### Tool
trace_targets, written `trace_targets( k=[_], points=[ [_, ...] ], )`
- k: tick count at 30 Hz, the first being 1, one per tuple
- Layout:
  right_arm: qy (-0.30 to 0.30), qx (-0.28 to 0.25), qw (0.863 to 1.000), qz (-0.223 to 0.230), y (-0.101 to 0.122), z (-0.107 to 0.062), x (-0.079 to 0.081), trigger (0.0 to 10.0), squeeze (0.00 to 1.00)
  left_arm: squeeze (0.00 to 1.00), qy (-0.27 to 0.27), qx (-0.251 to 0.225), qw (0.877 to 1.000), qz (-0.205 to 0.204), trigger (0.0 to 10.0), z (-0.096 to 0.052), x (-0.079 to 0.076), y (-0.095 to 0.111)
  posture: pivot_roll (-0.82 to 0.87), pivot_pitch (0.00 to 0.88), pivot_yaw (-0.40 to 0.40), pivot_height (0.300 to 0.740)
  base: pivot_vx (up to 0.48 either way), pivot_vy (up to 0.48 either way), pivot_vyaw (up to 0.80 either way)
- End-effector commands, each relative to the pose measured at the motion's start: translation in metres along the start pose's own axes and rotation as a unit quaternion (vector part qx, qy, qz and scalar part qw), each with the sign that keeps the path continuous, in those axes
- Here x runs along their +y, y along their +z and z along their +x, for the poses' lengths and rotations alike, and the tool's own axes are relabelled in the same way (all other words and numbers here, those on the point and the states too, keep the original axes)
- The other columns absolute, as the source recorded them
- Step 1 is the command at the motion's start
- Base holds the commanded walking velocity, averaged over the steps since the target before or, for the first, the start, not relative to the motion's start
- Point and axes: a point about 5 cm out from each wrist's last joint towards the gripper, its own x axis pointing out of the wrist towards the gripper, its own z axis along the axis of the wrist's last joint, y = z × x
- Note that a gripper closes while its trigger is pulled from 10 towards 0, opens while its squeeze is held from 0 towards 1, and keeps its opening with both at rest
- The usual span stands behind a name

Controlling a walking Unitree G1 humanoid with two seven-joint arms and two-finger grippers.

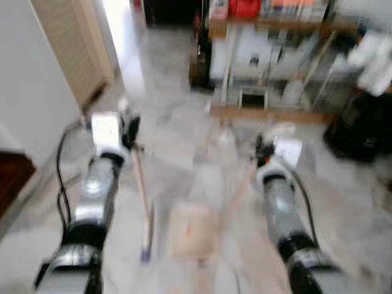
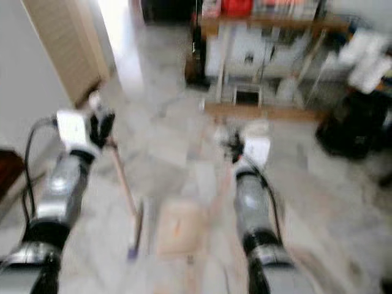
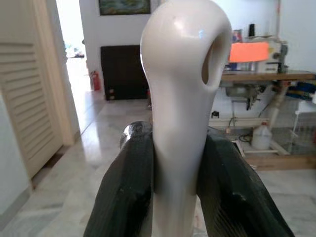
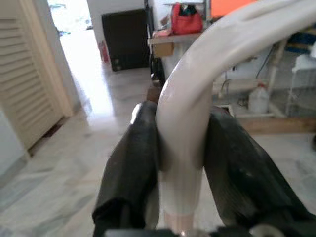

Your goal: Sweep floor

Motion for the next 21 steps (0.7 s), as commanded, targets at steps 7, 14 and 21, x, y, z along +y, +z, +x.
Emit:
trace_targets(
  k=[7, 14, 21],
  points=[
    [-0.009, -0.030, 0.999, -0.007, 0.0155, 0.0076, -0.0079, 10.0, 0.00, 0.00, -0.014, -0.027, 1.000, 0.001, 10.0, 0.0077, -0.0075, 0.0132, 0.10, 0.044, 0.033, 0.740, 0.480, 0.000, 0.00],
    [-0.008, -0.030, 0.999, -0.008, 0.0156, 0.0075, -0.0077, 10.0, 0.00, 0.00, -0.015, -0.026, 1.000, 0.000, 10.0, 0.0076, -0.0075, 0.0131, 0.10, 0.043, 0.033, 0.740, 0.480, 0.000, 0.00],
    [0.000, -0.032, 0.999, -0.016, 0.0160, 0.0074, -0.0057, 10.0, 0.00, 0.00, -0.017, -0.029, 0.999, -0.003, 10.0, 0.0077, -0.0081, 0.0137, 0.10, 0.043, 0.033, 0.740, 0.227, 0.000, 0.13]
  ],
)
